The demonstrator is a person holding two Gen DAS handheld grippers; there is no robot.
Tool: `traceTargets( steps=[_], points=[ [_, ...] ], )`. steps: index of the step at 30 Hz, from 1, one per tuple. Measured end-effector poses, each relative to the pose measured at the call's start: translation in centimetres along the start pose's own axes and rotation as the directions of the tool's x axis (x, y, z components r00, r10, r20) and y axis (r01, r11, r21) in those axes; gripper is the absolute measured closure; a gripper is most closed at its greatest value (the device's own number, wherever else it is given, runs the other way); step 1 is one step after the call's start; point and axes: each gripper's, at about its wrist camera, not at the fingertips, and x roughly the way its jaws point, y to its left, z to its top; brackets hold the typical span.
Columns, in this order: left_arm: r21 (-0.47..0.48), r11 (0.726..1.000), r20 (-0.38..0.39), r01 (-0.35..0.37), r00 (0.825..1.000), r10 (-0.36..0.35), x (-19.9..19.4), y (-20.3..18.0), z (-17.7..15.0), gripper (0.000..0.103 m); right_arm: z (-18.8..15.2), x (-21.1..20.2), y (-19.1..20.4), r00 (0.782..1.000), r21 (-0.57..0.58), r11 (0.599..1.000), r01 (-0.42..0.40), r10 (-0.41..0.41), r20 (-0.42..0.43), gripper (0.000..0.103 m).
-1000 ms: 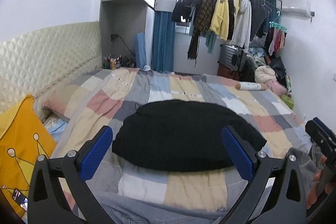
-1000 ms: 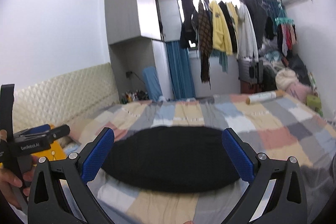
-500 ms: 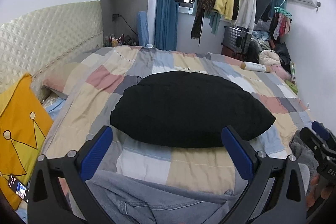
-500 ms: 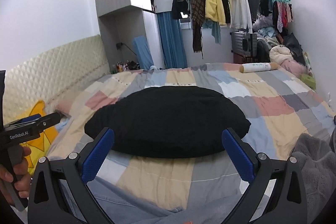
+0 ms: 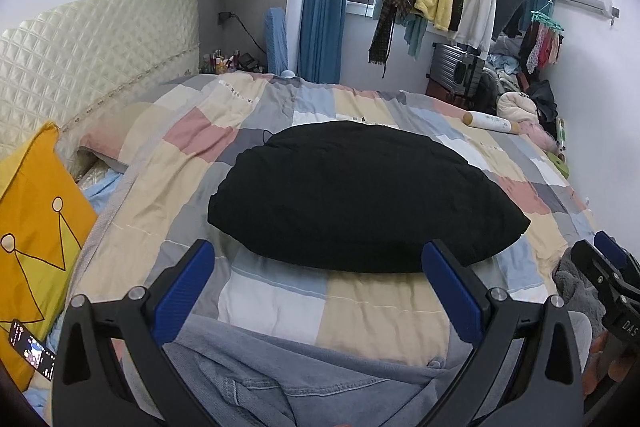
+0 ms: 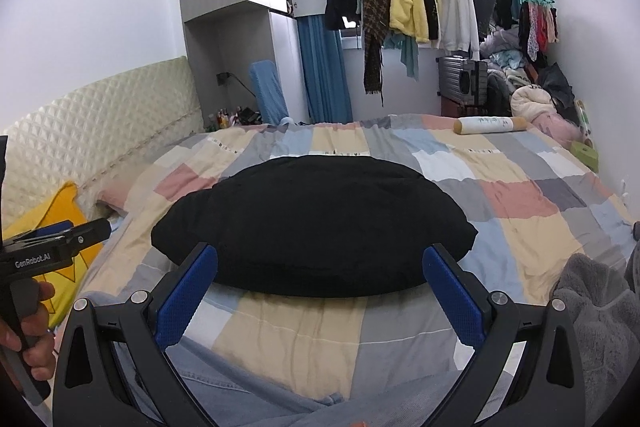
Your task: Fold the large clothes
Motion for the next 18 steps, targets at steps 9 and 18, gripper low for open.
traceTargets(
  steps=[9, 18],
  points=[
    [-0.009, 1.000, -0.011, 0.017, 1.000, -0.018, 0.42, -0.05, -0.09, 0.000, 0.19, 0.14, -0.13, 1.000, -0.004, 1.000, 0.008, -0.008, 0.001, 0.000],
    [-0.010, 1.000, -0.013, 0.015, 1.000, -0.015, 0.48, -0.50, -0.01, 0.000, 0.16, 0.12, -0.53, 1.000, 0.011, 1.000, 0.021, -0.021, 0.006, 0.000]
  ],
)
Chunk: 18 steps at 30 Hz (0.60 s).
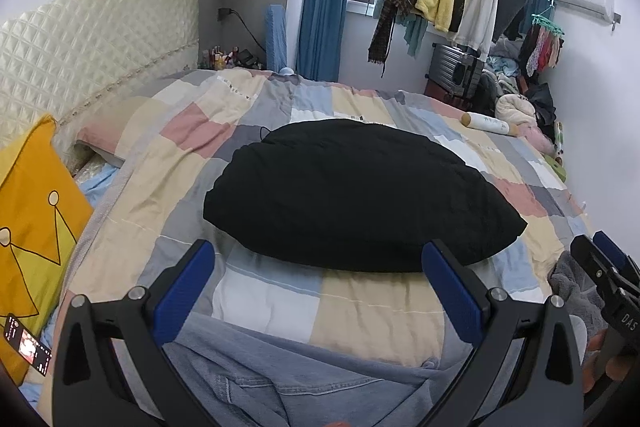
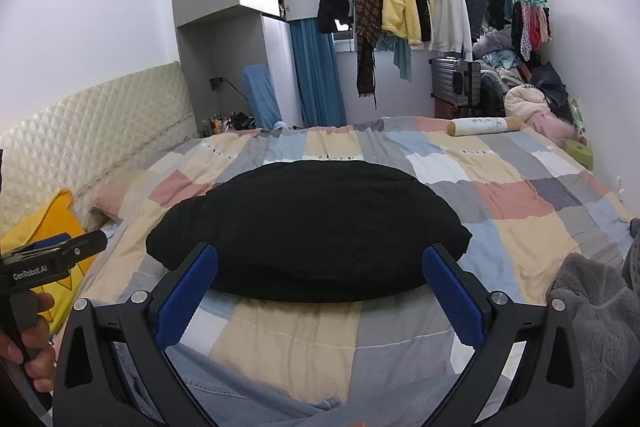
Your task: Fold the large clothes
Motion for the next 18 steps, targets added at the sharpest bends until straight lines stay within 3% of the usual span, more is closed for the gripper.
traceTargets(
  steps=[18],
  points=[
    [0.010, 1.000, -0.008, -0.002, 1.000, 0.002, 0.32, 0.09, -0.30, 0.000, -0.33, 0.55, 0.21, 1.000, -0.015, 1.000, 0.023, -0.023, -0.014, 0.000]
  ],
)
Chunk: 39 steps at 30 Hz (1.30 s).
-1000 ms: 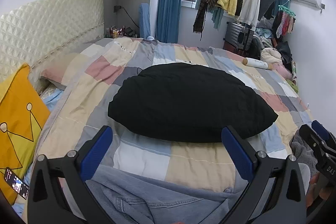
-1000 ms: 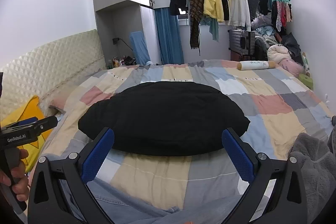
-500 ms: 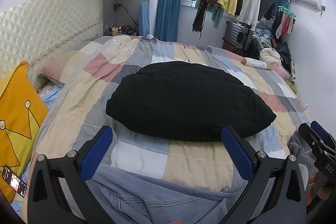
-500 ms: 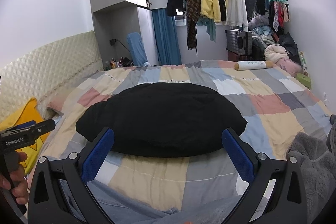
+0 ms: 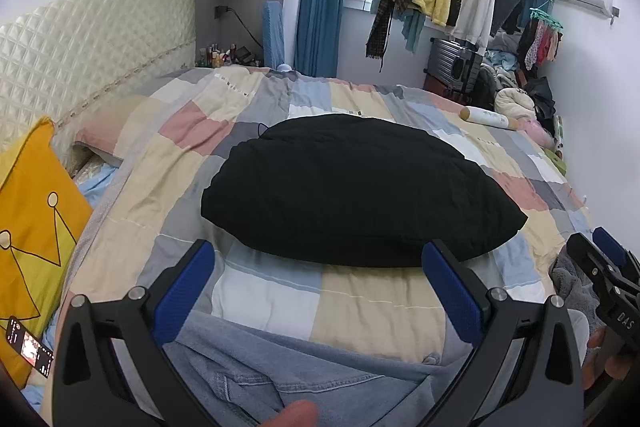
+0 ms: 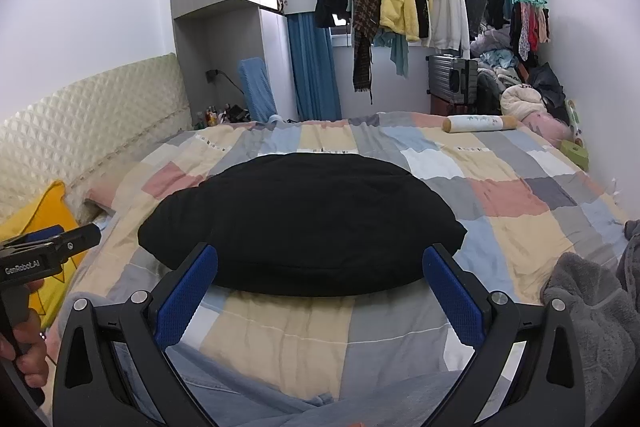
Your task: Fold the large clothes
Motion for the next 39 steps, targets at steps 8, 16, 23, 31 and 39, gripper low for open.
traceTargets(
  steps=[8, 16, 23, 31, 39],
  points=[
    [-0.004, 1.000, 0.001, 0.002, 1.000, -0.002, -0.15, -0.14, -0.15, 0.000, 0.19, 0.07, 0.00, 1.000, -0.004, 1.000, 0.008, -0.008, 0.010, 0.000],
    [-0.004, 1.000, 0.003, 0.011, 1.000, -0.011, -0.31, -0.57, -0.04, 0.000, 0.13, 0.21, -0.04, 1.000, -0.002, 1.000, 0.009, -0.009, 0.000, 0.000],
    [-0.002, 1.000, 0.012, 0.016, 1.000, -0.016, -0.59, -0.73, 0.27, 0.000, 0.33, 0.13, -0.36, 1.000, 0.006, 1.000, 0.014, -0.014, 0.001, 0.000],
    [0.003, 1.000, 0.013, 0.027, 1.000, -0.027, -0.64, -0.64, 0.62, 0.000, 0.30, -0.08, -0.49, 1.000, 0.010, 1.000, 0.013, -0.013, 0.000, 0.000],
    [0.008, 0.999, 0.005, 0.044, 0.999, -0.044, -0.88, -0.80, 0.77, 0.000, 0.56, -0.38, -0.56, 1.000, 0.007, 1.000, 0.014, -0.014, 0.014, 0.000]
  ],
)
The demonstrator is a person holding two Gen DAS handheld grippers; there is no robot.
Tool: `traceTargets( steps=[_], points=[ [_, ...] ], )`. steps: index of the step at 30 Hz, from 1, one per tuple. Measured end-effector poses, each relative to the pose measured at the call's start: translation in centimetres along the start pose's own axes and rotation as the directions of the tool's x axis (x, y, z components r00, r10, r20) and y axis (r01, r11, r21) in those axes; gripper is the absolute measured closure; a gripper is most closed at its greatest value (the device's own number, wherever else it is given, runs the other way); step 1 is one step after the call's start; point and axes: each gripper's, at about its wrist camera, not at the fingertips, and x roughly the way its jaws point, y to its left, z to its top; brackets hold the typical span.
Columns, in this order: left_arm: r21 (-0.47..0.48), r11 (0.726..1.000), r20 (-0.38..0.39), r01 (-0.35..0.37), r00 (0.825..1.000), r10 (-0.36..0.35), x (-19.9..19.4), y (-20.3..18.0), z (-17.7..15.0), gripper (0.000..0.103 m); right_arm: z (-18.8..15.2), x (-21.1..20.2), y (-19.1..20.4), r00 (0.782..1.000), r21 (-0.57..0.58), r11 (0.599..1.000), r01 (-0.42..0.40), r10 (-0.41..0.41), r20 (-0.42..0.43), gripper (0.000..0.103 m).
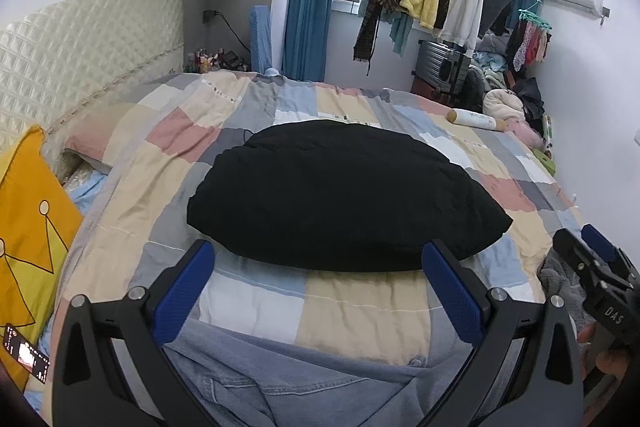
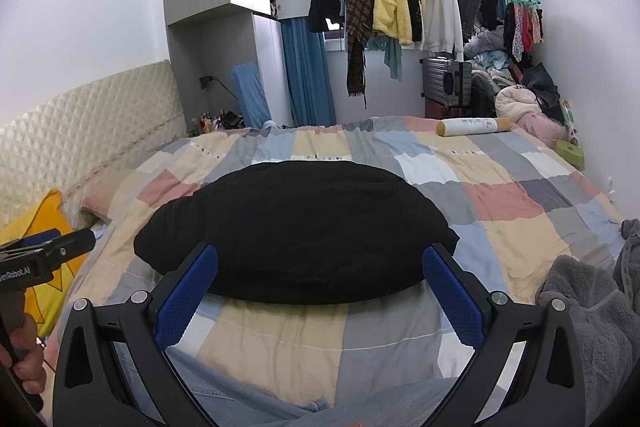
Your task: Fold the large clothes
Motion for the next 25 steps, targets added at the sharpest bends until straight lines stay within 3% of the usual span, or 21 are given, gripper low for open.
traceTargets(
  steps=[25],
  points=[
    [-0.004, 1.000, -0.003, 0.004, 1.000, -0.004, 0.21, 0.13, 0.11, 0.000, -0.04, 0.26, -0.02, 1.000, 0.006, 1.000, -0.001, 0.001, -0.014, 0.000]
  ],
)
